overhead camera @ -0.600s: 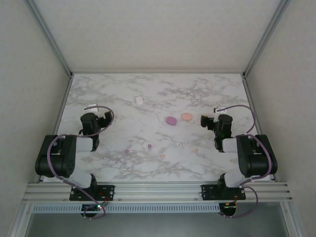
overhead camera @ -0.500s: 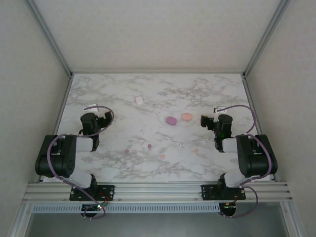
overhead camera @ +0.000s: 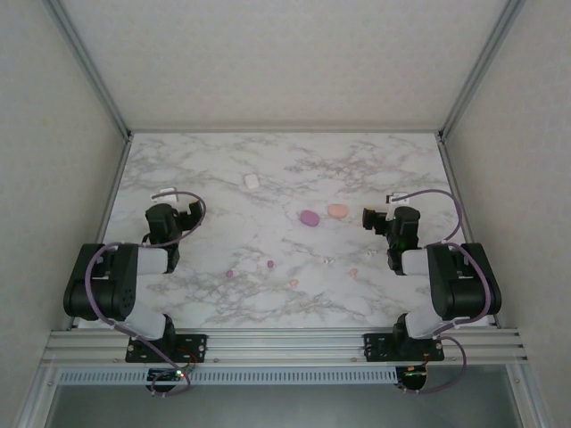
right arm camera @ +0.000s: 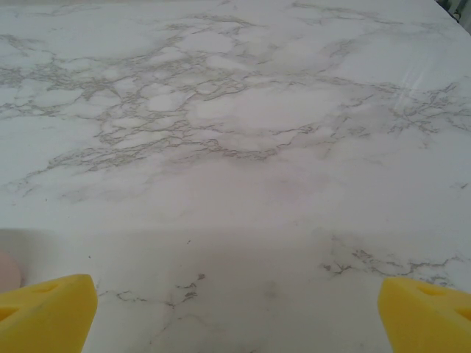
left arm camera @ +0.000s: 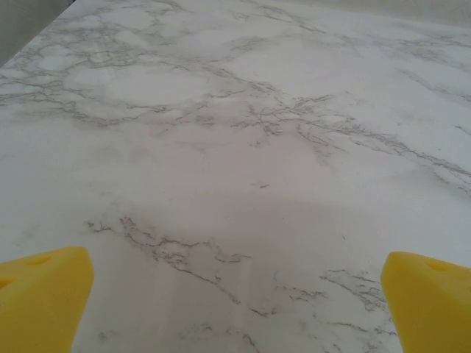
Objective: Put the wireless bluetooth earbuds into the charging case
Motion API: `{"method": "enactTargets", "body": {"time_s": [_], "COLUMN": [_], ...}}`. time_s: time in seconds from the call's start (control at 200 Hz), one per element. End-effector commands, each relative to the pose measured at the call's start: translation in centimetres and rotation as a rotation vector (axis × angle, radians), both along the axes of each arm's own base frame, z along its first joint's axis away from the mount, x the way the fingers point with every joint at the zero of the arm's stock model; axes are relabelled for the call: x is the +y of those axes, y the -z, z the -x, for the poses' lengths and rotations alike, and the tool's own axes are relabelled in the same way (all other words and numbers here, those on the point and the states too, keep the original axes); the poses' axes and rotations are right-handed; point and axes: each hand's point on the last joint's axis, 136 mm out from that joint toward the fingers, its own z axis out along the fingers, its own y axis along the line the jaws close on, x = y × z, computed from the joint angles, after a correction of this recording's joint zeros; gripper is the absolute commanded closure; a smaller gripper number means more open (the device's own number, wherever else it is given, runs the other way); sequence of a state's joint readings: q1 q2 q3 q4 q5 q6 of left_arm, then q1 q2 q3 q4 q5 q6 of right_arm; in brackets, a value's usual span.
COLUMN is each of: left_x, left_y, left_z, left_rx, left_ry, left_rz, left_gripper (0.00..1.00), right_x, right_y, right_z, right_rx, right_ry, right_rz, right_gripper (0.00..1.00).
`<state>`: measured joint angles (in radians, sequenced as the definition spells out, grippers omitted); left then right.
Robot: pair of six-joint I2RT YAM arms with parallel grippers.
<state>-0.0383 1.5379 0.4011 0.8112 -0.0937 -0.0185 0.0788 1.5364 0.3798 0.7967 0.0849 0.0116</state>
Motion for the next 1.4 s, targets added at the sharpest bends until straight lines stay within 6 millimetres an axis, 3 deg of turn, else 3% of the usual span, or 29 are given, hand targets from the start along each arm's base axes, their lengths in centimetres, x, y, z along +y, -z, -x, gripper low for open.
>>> {"method": "enactTargets", "body": {"time_s": [0.0, 0.636, 0.761, 0.781, 0.966, 1.131, 1.236, 1.397], "left_x": [-0.1, -0.4, 0.7, 0.8, 2.3, 3.4, 5.7, 0.8], "left_y": [-0.7, -1.1, -3.1, -3.5, -6.3, -10.0, -10.8, -10.7], "left_z": [-0.4, -0.3, 0.6, 0.8, 2.3, 2.5, 3.4, 1.2], "left_rx": [-0.027, -0.031, -0.055, -0.054, -0.05, -0.037, -0.04, 0.141], "left_ry": [0.008, 0.031, -0.032, -0.035, -0.13, -0.223, -0.41, -0.141], "left_rz": [-0.01, -0.007, 0.013, 0.023, 0.109, 0.185, 0.306, 0.412], "left_gripper": [0.0, 0.0, 0.0, 0.0, 0.0, 0.0, 0.0, 0.08], "right_x": [-0.3, -0.1, 0.1, 0.1, -0.2, 1.2, 1.4, 6.6], "right_y": [-1.0, -1.2, -1.4, -2.6, -3.6, -5.4, -6.3, -7.6], "right_z": [-0.7, -0.8, -0.6, -1.3, -1.2, -1.2, -1.3, -1.8], "right_rx": [-0.037, -0.039, 0.0, -0.023, 0.117, 0.183, 0.255, 0.409], "right_ry": [0.02, 0.002, -0.017, -0.013, 0.039, 0.018, 0.068, -0.173], "right_rz": [-0.003, -0.01, -0.008, -0.008, -0.055, -0.168, -0.251, -0.416], "right_gripper": [0.01, 0.01, 0.01, 0.01, 0.01, 0.01, 0.01, 0.02]}}
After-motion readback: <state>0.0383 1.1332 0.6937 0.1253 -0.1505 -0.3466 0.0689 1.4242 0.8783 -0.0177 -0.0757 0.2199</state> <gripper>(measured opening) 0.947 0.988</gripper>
